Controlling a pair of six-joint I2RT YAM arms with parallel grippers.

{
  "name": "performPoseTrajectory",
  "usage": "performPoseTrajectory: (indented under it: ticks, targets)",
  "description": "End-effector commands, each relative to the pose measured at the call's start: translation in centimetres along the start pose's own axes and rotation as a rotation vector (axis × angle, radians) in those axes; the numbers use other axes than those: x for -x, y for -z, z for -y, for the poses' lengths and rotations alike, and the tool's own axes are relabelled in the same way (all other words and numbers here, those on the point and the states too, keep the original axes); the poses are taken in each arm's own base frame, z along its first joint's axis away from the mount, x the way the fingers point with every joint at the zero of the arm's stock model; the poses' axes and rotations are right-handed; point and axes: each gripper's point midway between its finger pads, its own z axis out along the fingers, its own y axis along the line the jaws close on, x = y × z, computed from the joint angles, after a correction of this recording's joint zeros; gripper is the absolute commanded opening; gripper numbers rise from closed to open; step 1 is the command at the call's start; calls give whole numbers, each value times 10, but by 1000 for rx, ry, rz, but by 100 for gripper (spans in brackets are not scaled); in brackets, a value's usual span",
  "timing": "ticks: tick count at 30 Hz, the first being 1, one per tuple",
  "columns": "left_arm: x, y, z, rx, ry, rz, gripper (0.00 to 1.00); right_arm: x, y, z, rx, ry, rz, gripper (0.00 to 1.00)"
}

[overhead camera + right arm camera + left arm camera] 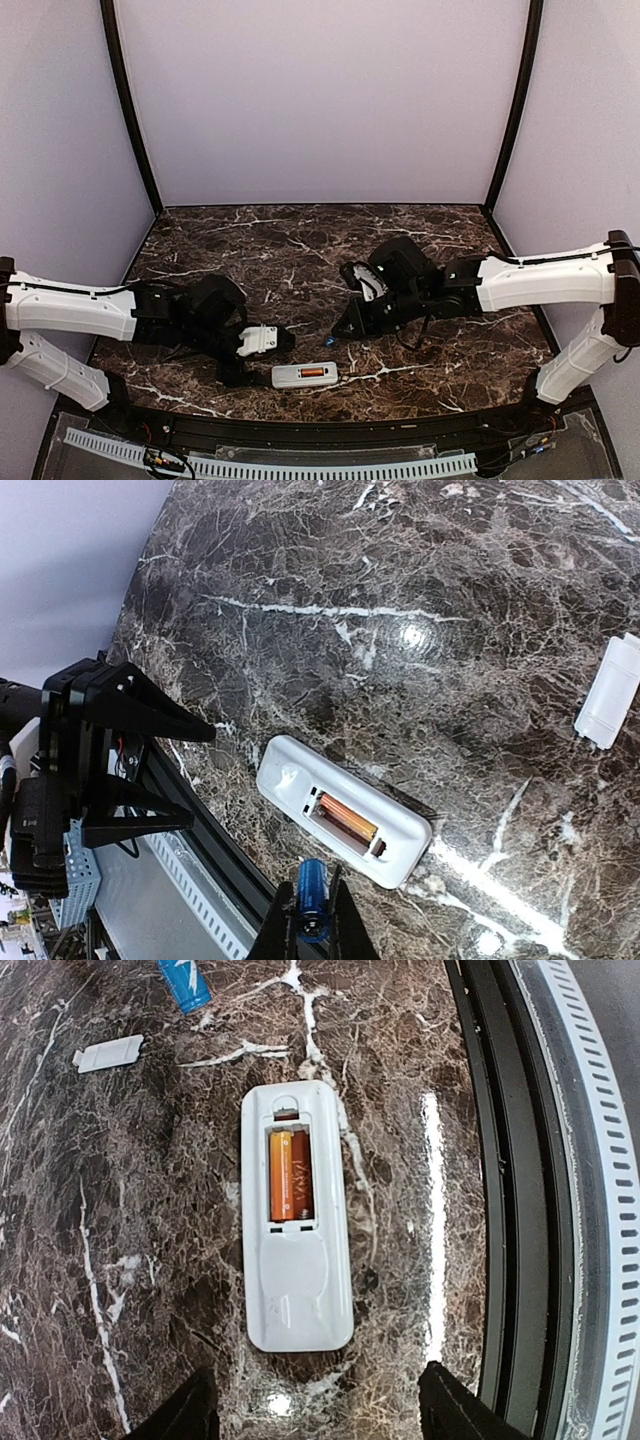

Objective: Load the batteries into the remote control
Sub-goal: Move the remote control without the battery cover to the center of the board.

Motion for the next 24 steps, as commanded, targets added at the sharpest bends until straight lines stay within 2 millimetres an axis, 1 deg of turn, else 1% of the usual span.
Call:
performPoseTrajectory:
  ticks: [1,2,5,7,12,15,19,21,23,24]
  targets:
    - [-6,-8,9,-50,-12,-18,69,4,0,-11,41,18,53,0]
    - [-4,-10,9,-58,-5,-12,69,3,-1,-10,36,21,50,0]
    - [-7,-20,8,-66,10,-43,69,-4,-3,-8,28,25,39,0]
    - [-9,-24,1,-37,25,-64,69,-6,-2,-8,34,24,43,0]
    - [-10,-30,-3,-25,39,-89,77,-9,4,-3,26,15,72,0]
    - [-17,-37,-8,-3,37,-126,77,-11,7,2,9,16,87,0]
    - [-20,-42,-7,2,22,-147,77,-12,8,9,-19,11,99,0]
    - [-21,-43,-5,-2,15,-152,77,-10,8,8,-17,15,107,0]
    - [-22,-46,-3,-1,3,-164,75,-8,6,7,-15,24,106,0]
    - [-24,-49,2,-10,-9,-179,74,-8,5,7,-20,28,102,0]
